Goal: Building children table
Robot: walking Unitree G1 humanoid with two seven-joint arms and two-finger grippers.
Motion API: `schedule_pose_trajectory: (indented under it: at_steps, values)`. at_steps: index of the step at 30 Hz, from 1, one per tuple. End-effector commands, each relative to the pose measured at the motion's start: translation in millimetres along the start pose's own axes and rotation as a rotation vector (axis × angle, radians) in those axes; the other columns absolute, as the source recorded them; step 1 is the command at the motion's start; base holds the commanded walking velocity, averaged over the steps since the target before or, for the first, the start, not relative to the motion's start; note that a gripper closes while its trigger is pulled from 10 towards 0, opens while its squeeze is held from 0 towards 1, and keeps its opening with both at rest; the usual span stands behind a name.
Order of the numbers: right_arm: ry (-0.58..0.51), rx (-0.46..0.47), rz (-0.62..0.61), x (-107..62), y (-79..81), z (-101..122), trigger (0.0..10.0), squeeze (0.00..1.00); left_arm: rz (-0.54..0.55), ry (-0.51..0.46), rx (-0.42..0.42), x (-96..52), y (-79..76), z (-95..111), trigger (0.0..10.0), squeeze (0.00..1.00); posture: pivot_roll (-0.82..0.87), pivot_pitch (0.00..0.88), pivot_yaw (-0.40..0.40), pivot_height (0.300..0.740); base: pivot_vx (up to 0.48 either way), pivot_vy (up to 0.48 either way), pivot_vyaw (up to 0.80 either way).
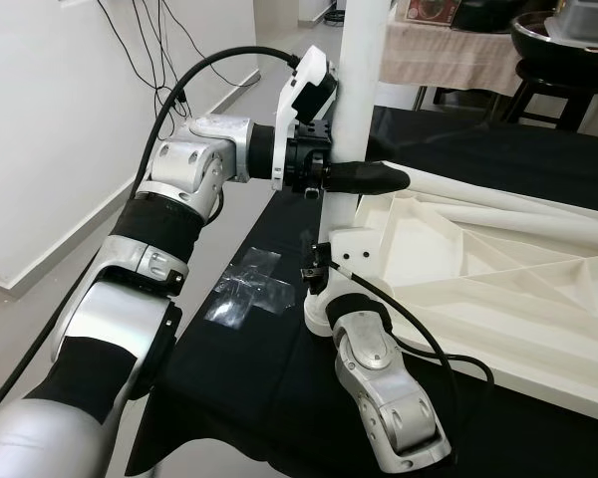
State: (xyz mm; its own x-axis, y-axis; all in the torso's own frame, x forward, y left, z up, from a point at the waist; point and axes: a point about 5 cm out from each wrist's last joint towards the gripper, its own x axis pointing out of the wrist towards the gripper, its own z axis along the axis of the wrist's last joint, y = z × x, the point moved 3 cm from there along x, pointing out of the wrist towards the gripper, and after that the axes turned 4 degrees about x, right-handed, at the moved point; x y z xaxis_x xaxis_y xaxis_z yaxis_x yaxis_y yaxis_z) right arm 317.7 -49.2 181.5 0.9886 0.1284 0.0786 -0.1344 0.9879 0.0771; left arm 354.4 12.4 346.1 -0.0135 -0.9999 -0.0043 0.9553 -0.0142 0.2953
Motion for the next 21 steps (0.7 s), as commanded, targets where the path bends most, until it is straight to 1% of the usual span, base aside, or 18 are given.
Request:
schedule_pose_trajectory:
  at_steps: [1, 4, 5, 7, 8, 9, 10, 11, 12, 13, 14, 15, 17, 18, 19, 20, 21]
  values:
    - [0.203, 0.143, 0.005, -15.2, 20.4, -46, 10.0, 0.0, -0.002, -0.019, -0.005, 7.7, -1.8, 4, 0.0, 0.0, -0.04, 0.124, 0.034, 0.74, 0.0, 0.0, 0.0]
    - [0.205, 0.143, 0.015, -13.4, 19.4, -45, 10.0, 0.0, -0.013, -0.061, -0.032, 12.9, -7.2, 5, 0.0, 0.0, -0.04, 0.12, 0.028, 0.74, 0.0, 0.0, 0.0]
    - [0.206, 0.156, 0.059, -12.1, 21.8, -43, 10.0, 0.0, -0.022, -0.075, -0.036, 14.7, -10.0, 6, 0.0, 0.0, -0.04, 0.121, 0.023, 0.74, 0.0, 0.0, 0.0]
    - [0.206, 0.156, 0.059, -12.1, 21.8, -43, 10.0, 0.0, -0.022, -0.075, -0.036, 14.7, -10.0, 6, 0.0, 0.0, -0.04, 0.121, 0.023, 0.74, 0.0, 0.0, 0.0]
    - [0.206, 0.166, 0.092, -11.5, 23.8, -41, 10.0, 0.0, -0.028, -0.082, -0.037, 16.0, -11.4, 6, 0.0, 0.0, -0.04, 0.121, 0.023, 0.74, 0.0, 0.0, 0.0]
    - [0.206, 0.166, 0.092, -11.5, 23.8, -41, 10.0, 0.0, -0.028, -0.082, -0.037, 16.0, -11.4, 6, 0.0, 0.0, -0.04, 0.121, 0.023, 0.74, 0.0, 0.0, 0.0]
    - [0.161, 0.182, 0.249, -8.6, 33.0, -25, 10.0, 1.0, -0.032, -0.085, -0.038, 16.2, -12.9, 5, 0.0, 0.0, -0.04, 0.118, 0.021, 0.74, 0.0, 0.0, 0.0]
    - [0.106, 0.185, 0.397, -5.0, 35.3, -6, 10.0, 1.0, -0.034, -0.085, -0.041, 15.8, -13.8, 3, 0.0, 0.0, -0.04, 0.113, 0.018, 0.74, 0.0, 0.0, 0.0]
    - [0.055, 0.164, 0.52, -2.1, 33.2, 11, 10.0, 1.0, -0.034, -0.083, -0.042, 15.3, -14.0, 1, 0.0, 0.0, -0.04, 0.112, 0.018, 0.74, 0.0, 0.0, 0.0]
    - [0.02, 0.134, 0.62, -0.3, 29.0, 24, 10.0, 1.0, -0.034, -0.082, -0.043, 14.9, -14.0, 1, 0.0, 0.0, -0.04, 0.111, 0.017, 0.74, 0.0, 0.0, 0.0]
    - [0.02, 0.134, 0.62, -0.3, 29.0, 24, 10.0, 1.0, -0.034, -0.082, -0.043, 14.9, -14.0, 1, 0.0, 0.0, -0.04, 0.111, 0.017, 0.74, 0.0, 0.0, 0.0]
    - [0.004, 0.1, 0.675, 2.0, 22.2, 30, 10.0, 1.0, -0.034, -0.082, -0.043, 14.6, -13.9, 1, 0.0, 0.0, -0.04, 0.111, 0.017, 0.74, 0.0, 0.0, 0.0]
    - [0.004, 0.1, 0.675, 2.0, 22.2, 30, 10.0, 1.0, -0.034, -0.082, -0.043, 14.6, -13.9, 1, 0.0, 0.0, -0.04, 0.111, 0.017, 0.74, 0.0, 0.0, 0.0]
    - [0.0, 0.037, 0.734, 5.0, 13.4, 34, 10.0, 1.0, -0.035, -0.082, -0.043, 14.5, -13.9, 1, 0.0, 0.0, -0.04, 0.108, 0.016, 0.74, 0.0, 0.0, 0.0]
    - [0.005, -0.049, 0.81, 8.8, 1.9, 36, 10.0, 0.93, -0.037, -0.081, -0.043, 14.5, -15.1, 1, 0.0, 0.0, -0.04, 0.11, 0.016, 0.74, 0.0, 0.0, 0.0]
    - [0.008, -0.114, 0.858, 12.6, -8.2, 39, 10.0, 0.55, -0.04, -0.08, -0.043, 14.6, -16.3, 0, 0.0, 0.0, -0.04, 0.109, 0.018, 0.74, 0.0, 0.0, 0.0]
    - [0.021, -0.146, 0.89, 16.9, -17.1, 41, 10.0, 0.02, -0.042, -0.079, -0.043, 14.8, -17.3, 0, 0.0, 0.0, -0.04, 0.108, 0.018, 0.74, 0.0, 0.0, 0.0]
